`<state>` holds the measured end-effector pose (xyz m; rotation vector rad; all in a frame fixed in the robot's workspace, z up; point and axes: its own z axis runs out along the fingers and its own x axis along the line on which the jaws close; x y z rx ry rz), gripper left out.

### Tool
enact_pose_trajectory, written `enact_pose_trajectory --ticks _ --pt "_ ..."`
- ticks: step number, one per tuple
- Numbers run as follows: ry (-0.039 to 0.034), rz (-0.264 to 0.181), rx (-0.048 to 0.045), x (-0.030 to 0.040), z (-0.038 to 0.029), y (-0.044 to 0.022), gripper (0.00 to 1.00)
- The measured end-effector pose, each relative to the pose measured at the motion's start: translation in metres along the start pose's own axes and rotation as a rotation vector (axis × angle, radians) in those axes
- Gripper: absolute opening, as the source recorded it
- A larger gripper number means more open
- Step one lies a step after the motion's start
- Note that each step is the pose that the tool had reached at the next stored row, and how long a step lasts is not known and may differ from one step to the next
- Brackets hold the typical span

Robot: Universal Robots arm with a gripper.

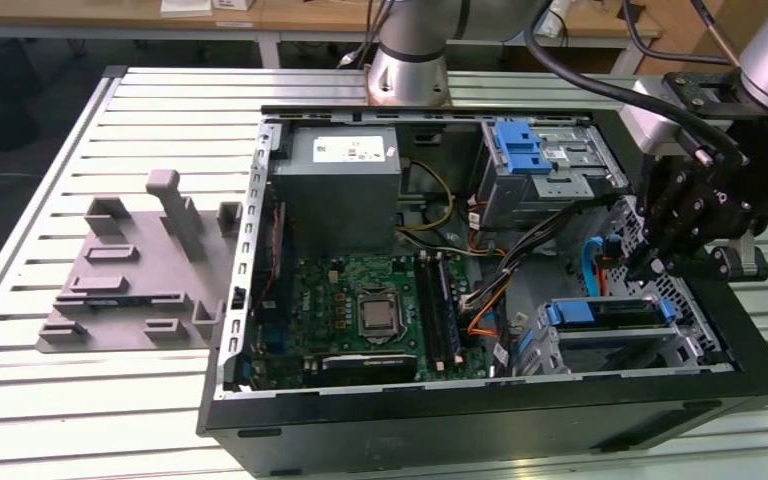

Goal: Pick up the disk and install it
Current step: 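Insert the first disk wire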

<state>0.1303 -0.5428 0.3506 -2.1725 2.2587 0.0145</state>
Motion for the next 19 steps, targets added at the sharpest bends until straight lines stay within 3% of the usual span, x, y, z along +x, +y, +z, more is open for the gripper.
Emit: enact_pose_trajectory --ticks 4,19 --pt "0.0009 0.000 -0.0057 0.0001 0.0003 -0.0002 0.16" --pt "0.0010 0.000 -0.0076 0.0035 0.0046 -0.0004 0.16"
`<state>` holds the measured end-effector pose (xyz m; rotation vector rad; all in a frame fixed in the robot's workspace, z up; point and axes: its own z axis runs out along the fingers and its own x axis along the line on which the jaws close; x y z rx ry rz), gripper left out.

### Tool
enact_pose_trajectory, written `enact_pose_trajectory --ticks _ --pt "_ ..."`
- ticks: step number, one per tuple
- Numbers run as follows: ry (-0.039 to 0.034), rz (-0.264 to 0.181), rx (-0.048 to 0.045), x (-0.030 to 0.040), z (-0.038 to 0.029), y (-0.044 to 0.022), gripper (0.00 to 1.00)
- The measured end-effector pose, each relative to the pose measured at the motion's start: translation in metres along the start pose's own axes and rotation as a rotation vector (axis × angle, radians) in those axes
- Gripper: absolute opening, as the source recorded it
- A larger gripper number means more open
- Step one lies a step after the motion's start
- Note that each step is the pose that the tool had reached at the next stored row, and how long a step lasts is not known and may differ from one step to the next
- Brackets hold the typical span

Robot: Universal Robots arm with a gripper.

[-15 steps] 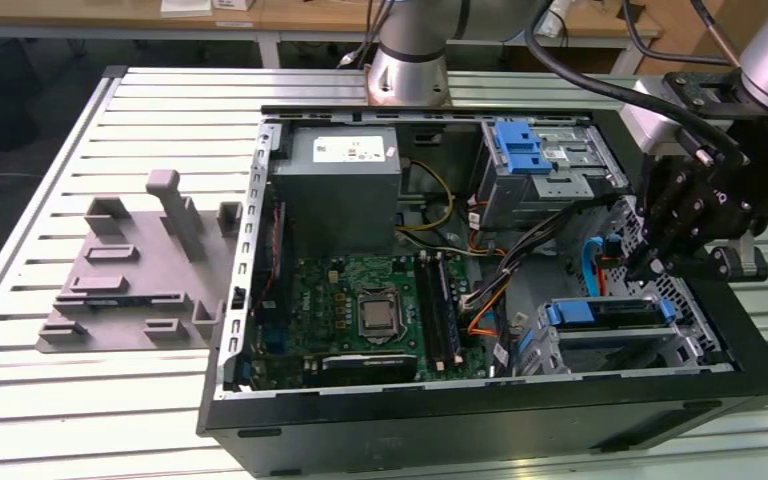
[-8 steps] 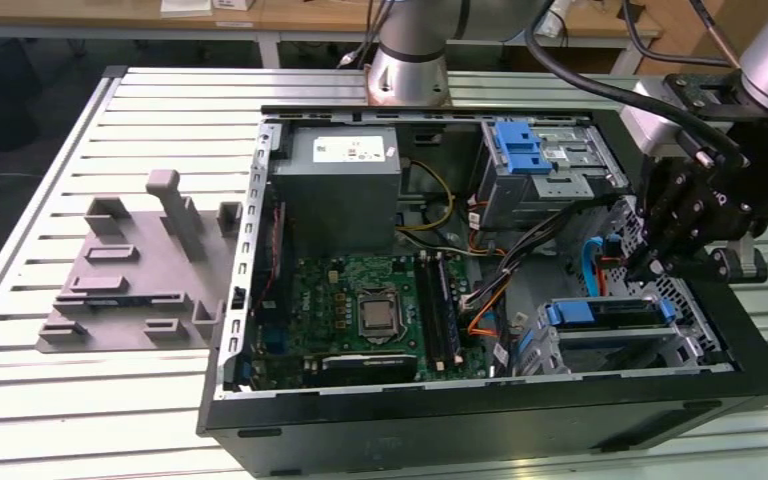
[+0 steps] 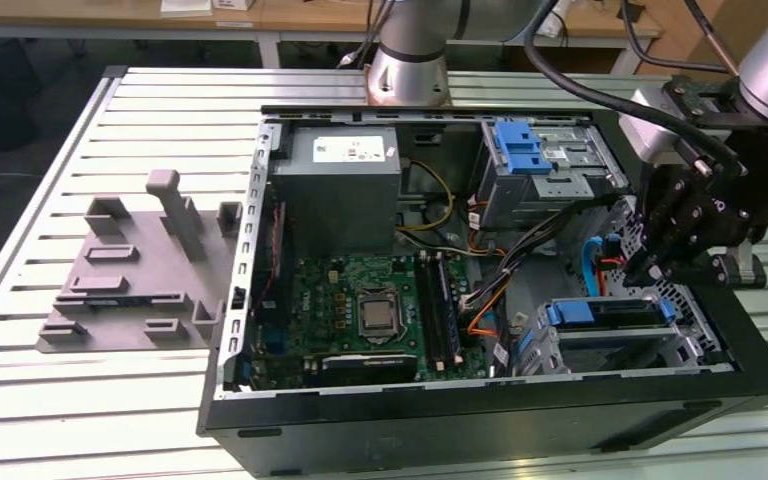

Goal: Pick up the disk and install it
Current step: 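Insert the first disk wire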

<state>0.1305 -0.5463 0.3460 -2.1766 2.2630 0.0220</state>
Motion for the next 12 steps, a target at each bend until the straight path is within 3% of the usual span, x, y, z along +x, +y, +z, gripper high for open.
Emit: enact_pose_trajectory --ticks 12 --pt "-0.0002 0.003 -0.0008 0.0074 0.0024 -0.0003 0.16"
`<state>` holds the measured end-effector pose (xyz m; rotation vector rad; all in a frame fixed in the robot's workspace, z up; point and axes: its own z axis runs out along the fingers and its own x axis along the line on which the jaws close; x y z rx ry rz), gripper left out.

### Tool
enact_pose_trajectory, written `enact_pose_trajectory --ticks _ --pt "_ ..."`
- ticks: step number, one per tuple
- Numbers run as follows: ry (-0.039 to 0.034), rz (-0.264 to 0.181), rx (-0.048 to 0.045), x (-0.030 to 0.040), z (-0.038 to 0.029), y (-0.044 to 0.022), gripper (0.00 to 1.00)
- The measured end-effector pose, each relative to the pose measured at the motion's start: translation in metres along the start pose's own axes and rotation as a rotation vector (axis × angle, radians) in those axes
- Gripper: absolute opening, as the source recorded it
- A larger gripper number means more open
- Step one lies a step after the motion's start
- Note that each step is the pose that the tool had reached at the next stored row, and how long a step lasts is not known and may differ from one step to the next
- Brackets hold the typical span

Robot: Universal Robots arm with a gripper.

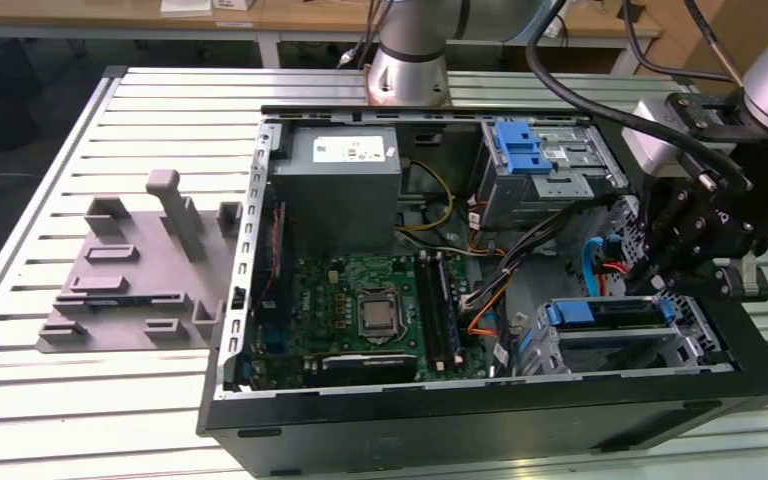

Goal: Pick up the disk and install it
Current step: 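Insert the first disk wire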

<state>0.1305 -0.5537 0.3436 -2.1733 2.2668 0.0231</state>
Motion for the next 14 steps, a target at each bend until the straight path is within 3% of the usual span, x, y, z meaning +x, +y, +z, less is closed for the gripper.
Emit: enact_pose_trajectory --ticks 5,14 --pt "0.0003 0.013 -0.0085 0.0005 0.0001 0.0000 0.16" --pt "0.0000 0.027 -0.0099 0.0069 0.0027 -0.0004 0.16"
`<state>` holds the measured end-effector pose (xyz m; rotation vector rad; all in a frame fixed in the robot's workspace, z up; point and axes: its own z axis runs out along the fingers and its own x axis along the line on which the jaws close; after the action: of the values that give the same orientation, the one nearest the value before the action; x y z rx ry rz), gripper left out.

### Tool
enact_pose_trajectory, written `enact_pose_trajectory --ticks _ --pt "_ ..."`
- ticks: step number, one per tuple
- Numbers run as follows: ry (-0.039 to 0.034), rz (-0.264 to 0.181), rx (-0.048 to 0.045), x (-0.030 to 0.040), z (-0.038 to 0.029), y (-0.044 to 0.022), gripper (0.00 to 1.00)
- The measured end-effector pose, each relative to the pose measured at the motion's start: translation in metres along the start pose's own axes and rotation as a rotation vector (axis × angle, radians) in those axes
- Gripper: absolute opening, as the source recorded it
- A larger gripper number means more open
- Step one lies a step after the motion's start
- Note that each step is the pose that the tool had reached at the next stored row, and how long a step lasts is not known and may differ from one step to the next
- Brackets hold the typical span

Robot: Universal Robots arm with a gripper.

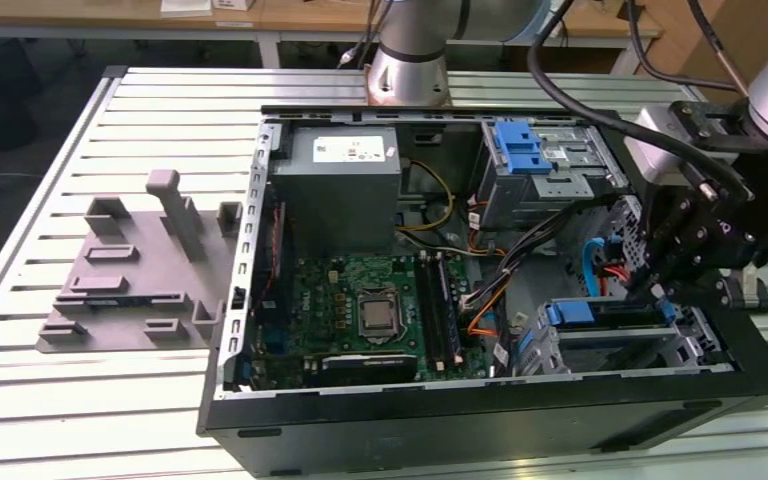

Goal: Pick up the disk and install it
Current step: 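Insert the first disk wire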

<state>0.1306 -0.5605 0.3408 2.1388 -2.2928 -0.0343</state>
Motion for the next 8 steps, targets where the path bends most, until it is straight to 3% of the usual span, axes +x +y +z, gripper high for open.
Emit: enact_pose_trajectory --ticks 8 --pt "0.0002 0.006 -0.0019 0.0004 0.0030 -0.0001 0.16"
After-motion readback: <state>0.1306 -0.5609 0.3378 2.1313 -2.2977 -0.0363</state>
